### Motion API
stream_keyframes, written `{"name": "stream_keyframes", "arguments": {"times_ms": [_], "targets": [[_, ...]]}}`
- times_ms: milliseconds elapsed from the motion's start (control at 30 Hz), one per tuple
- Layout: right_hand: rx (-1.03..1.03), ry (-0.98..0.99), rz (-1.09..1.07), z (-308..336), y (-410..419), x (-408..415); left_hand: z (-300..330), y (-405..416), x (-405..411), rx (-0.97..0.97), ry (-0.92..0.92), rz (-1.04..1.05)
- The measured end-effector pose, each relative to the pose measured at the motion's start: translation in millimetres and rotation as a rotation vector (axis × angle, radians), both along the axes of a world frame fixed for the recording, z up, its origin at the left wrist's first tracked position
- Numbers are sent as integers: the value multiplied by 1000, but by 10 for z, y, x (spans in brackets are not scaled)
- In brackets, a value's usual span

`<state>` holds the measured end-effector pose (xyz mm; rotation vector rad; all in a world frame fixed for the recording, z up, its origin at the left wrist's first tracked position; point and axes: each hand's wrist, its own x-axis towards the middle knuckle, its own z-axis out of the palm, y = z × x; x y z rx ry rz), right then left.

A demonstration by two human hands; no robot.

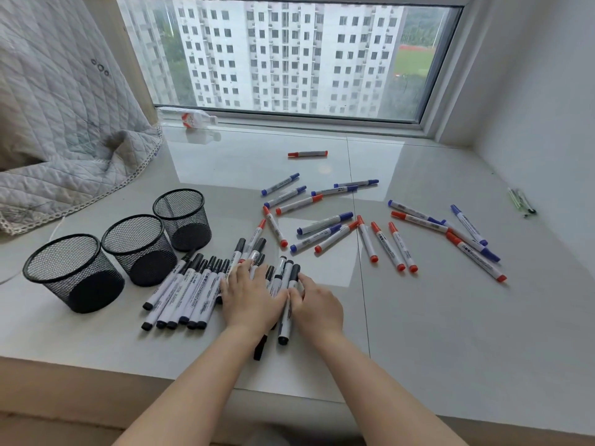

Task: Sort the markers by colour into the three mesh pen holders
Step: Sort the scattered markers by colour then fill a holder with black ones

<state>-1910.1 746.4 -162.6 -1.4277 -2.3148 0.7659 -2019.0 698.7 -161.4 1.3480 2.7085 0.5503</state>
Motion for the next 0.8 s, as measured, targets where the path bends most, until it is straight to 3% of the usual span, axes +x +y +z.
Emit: {"name": "stream_keyframes", "arguments": {"times_ms": [567, 800], "targets": [[-54, 36, 97, -13, 80, -190, 1, 115, -298, -76, 11, 2], [24, 115, 74, -6, 56, -287, 173, 257, -490, 221, -74, 58]]}}
